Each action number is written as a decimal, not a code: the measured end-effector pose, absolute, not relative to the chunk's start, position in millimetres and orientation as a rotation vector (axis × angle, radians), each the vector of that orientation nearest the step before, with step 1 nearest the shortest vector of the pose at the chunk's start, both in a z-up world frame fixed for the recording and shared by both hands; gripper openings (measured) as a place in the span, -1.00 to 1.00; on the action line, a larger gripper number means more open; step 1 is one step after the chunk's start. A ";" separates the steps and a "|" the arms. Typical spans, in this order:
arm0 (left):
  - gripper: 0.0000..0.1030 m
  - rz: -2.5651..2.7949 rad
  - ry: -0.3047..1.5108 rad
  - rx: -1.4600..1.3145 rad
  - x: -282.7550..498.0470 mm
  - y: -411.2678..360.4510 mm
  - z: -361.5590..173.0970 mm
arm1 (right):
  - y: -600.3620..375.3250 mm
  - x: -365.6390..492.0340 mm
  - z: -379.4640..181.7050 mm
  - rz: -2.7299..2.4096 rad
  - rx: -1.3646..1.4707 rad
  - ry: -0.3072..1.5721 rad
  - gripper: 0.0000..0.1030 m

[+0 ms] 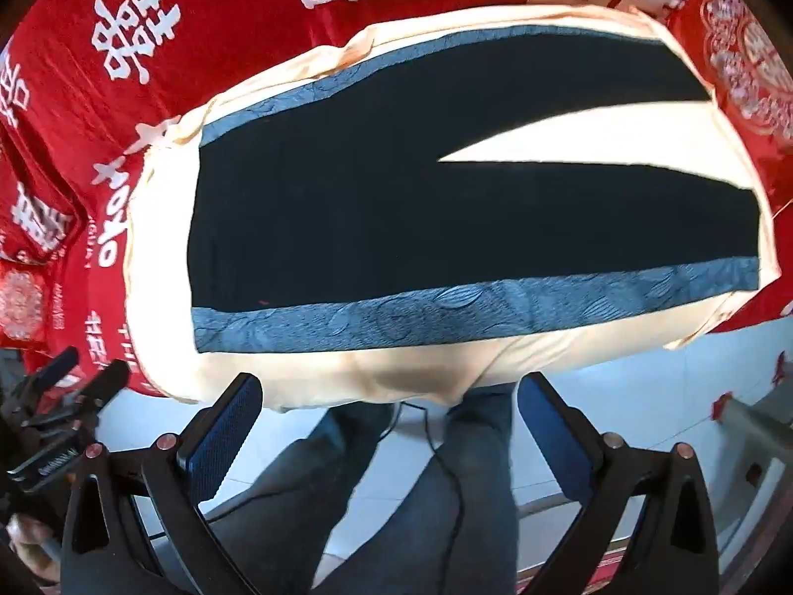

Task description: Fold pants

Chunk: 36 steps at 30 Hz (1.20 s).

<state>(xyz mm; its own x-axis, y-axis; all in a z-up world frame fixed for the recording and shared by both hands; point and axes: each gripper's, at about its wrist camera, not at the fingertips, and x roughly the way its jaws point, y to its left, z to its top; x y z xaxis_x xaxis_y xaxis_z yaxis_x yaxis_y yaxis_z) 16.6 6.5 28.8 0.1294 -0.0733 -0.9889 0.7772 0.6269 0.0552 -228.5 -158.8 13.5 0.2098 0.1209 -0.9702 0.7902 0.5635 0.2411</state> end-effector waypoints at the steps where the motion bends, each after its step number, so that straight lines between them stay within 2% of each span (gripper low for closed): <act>1: 1.00 -0.696 1.313 0.665 17.4 7.1 29.6 | -161.6 -226.1 12.1 -0.571 0.877 1.306 1.00; 15: 1.00 -0.669 1.262 0.692 22.4 -5.3 41.0 | -185.0 -207.8 6.8 -0.601 0.804 1.322 1.00; 36: 1.00 -0.652 1.220 0.704 22.6 -16.4 48.1 | -197.5 -213.2 5.7 -0.613 0.839 1.316 1.00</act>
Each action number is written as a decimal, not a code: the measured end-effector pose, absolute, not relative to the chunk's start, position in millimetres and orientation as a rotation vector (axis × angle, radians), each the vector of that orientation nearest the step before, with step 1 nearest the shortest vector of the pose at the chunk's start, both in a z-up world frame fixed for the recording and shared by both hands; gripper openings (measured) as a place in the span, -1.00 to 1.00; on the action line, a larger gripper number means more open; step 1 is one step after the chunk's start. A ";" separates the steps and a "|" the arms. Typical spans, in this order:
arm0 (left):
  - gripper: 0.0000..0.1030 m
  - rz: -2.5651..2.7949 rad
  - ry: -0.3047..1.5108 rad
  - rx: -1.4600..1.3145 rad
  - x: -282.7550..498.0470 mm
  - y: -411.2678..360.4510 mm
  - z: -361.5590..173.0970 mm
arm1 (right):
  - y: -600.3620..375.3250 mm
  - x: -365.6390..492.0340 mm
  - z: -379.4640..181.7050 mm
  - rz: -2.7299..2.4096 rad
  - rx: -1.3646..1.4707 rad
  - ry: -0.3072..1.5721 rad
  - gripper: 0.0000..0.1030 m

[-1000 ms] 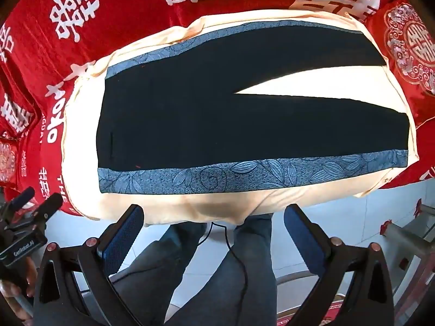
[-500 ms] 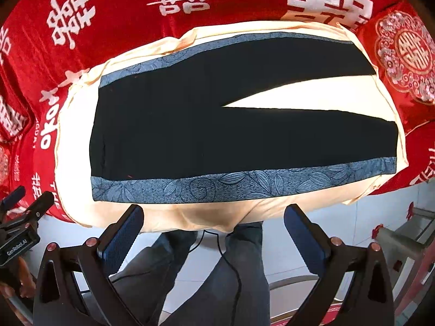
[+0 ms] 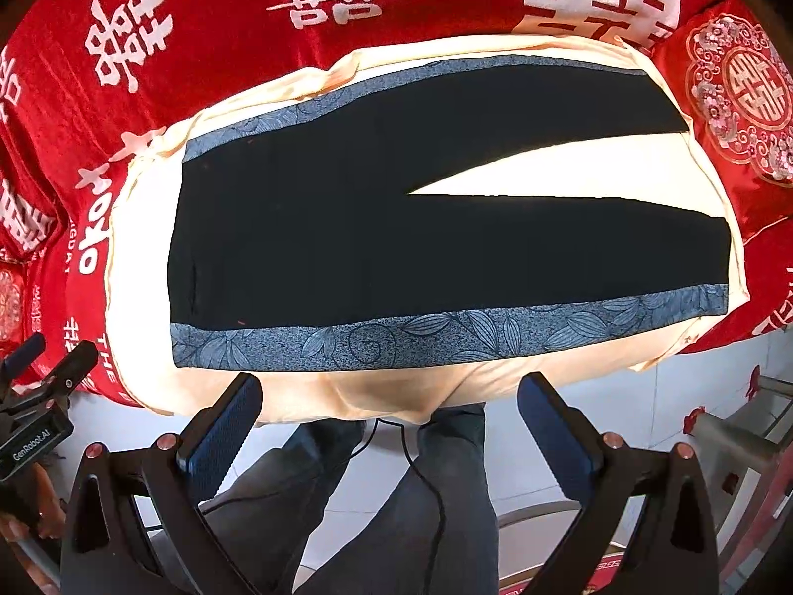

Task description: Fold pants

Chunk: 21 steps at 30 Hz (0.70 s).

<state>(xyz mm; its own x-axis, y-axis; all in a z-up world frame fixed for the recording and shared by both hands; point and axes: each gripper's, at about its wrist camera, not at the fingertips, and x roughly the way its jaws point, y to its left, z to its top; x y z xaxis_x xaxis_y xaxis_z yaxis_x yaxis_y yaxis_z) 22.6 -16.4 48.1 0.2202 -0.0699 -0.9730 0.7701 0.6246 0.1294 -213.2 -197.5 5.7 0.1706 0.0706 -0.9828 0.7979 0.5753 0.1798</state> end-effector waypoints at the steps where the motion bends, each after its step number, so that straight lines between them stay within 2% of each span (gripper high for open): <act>1: 1.00 -0.652 1.220 0.704 22.4 -16.7 48.4 | -197.8 -213.3 5.4 -0.613 0.840 1.318 1.00; 21: 1.00 -0.622 1.210 0.700 16.7 -22.8 51.3 | -208.2 -211.5 3.1 -0.581 0.820 1.329 1.00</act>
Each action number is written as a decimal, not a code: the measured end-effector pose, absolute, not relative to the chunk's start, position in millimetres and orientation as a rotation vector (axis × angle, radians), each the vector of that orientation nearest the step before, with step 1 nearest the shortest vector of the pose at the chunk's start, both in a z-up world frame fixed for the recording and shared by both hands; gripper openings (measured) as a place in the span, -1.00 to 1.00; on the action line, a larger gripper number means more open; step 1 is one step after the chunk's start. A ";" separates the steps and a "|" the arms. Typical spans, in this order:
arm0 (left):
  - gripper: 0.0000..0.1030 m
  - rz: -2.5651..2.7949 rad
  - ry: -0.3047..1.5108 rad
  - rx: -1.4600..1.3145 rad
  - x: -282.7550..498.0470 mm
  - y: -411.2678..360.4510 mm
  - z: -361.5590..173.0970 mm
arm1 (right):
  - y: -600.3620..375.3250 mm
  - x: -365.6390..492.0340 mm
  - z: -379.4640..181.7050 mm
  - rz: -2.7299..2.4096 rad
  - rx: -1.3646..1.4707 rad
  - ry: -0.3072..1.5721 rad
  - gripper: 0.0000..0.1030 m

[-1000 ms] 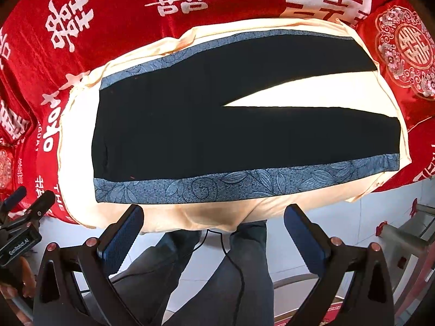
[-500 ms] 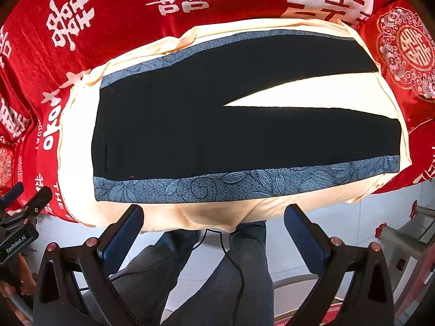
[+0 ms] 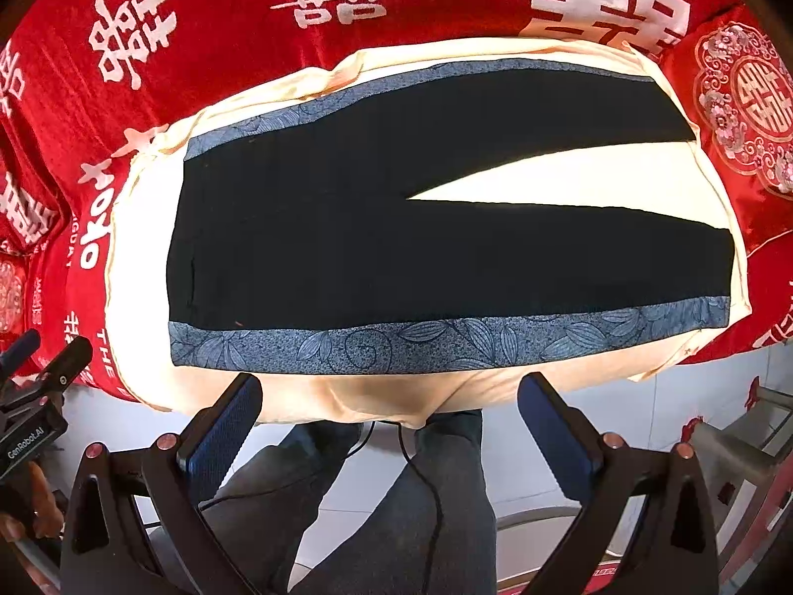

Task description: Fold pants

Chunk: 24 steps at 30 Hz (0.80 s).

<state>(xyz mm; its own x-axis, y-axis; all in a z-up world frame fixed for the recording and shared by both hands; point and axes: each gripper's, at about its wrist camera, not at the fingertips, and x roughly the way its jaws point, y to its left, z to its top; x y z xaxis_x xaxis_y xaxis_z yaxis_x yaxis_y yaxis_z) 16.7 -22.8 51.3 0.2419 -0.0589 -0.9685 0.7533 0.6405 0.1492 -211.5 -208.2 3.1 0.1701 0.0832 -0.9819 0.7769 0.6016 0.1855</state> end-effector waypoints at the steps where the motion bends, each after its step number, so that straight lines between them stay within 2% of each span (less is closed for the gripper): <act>1: 1.00 -0.623 1.210 0.702 15.3 -23.8 51.2 | -209.5 -212.1 2.5 -0.576 0.823 1.328 1.00; 11: 1.00 -0.548 1.245 0.674 -9.6 -25.8 52.3 | -224.1 -225.5 2.1 -0.509 0.781 1.343 1.00; 20: 1.00 -0.449 1.388 0.441 -17.2 -12.4 37.1 | -246.3 -246.7 -15.7 -0.424 0.819 1.334 1.00; 24: 1.00 -0.380 1.437 0.347 -2.3 4.0 19.3 | -246.4 -249.8 -32.9 -0.369 0.947 1.284 1.00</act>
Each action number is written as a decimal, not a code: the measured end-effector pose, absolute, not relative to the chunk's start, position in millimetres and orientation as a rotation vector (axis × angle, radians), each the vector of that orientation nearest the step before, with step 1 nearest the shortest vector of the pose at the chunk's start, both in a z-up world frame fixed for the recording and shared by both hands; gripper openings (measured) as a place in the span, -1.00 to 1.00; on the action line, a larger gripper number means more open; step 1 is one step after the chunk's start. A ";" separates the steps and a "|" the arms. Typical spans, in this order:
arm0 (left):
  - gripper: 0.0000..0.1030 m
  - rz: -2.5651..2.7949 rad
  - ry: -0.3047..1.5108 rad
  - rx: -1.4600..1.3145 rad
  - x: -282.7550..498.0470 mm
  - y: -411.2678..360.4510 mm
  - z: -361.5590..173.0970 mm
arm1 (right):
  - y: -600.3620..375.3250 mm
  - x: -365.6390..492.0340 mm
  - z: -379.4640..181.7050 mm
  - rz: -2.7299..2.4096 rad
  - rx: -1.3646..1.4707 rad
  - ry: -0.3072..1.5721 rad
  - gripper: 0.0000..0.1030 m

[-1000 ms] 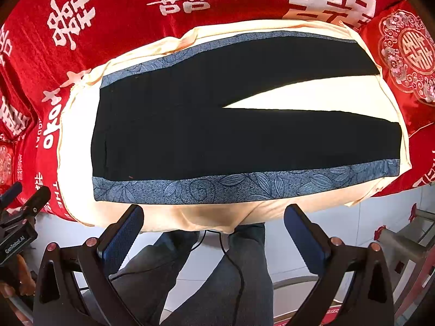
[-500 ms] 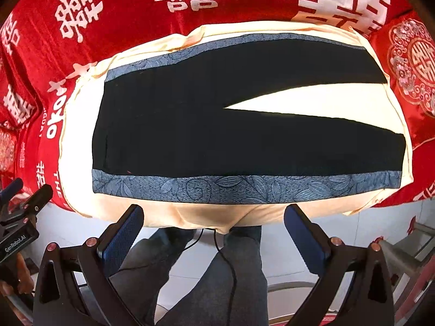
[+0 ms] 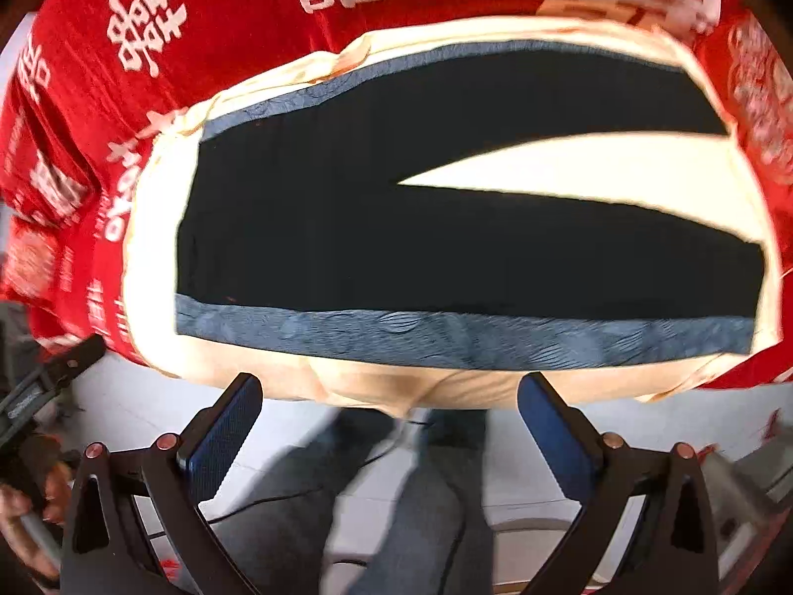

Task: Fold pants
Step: 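Grasp the trouser leg hems with both grippers and lift them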

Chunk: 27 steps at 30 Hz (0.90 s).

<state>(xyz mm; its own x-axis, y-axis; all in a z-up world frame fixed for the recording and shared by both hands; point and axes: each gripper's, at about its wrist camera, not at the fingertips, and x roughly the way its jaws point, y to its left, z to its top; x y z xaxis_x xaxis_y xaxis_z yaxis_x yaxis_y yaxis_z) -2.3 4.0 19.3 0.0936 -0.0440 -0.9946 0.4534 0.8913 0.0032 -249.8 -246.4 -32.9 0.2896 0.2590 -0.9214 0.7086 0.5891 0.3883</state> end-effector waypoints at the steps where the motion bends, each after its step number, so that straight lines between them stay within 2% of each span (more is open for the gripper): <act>1: 1.00 -0.367 1.439 0.335 2.3 8.6 13.5 | -244.6 -248.9 -39.6 -0.341 1.001 1.254 1.00; 7: 1.00 -0.401 1.517 0.264 24.8 30.3 -55.6 | -208.7 -234.8 -97.3 -0.189 1.236 1.102 0.97; 8: 1.00 -0.407 1.525 0.247 26.4 34.7 -68.0 | -200.2 -230.4 -109.7 -0.157 1.265 1.100 0.87; 9: 1.00 -0.408 1.538 0.224 28.2 40.6 -82.2 | -190.1 -225.1 -125.1 -0.130 1.293 1.106 0.65; 11: 1.00 -0.417 1.562 0.169 31.0 52.2 -105.9 | -169.3 -213.2 -154.7 -0.072 1.349 1.110 0.51; 20: 1.00 -0.523 1.620 0.038 28.3 70.8 -177.3 | -130.7 -196.9 -261.9 -0.066 1.591 0.976 0.51; 23: 1.00 -0.571 1.627 0.023 24.9 66.2 -184.7 | -136.8 -196.8 -268.7 -0.069 1.667 0.868 0.52; 27: 1.00 -0.621 1.646 -0.011 22.8 55.3 -185.2 | -151.9 -191.4 -236.3 -0.023 1.653 0.730 0.51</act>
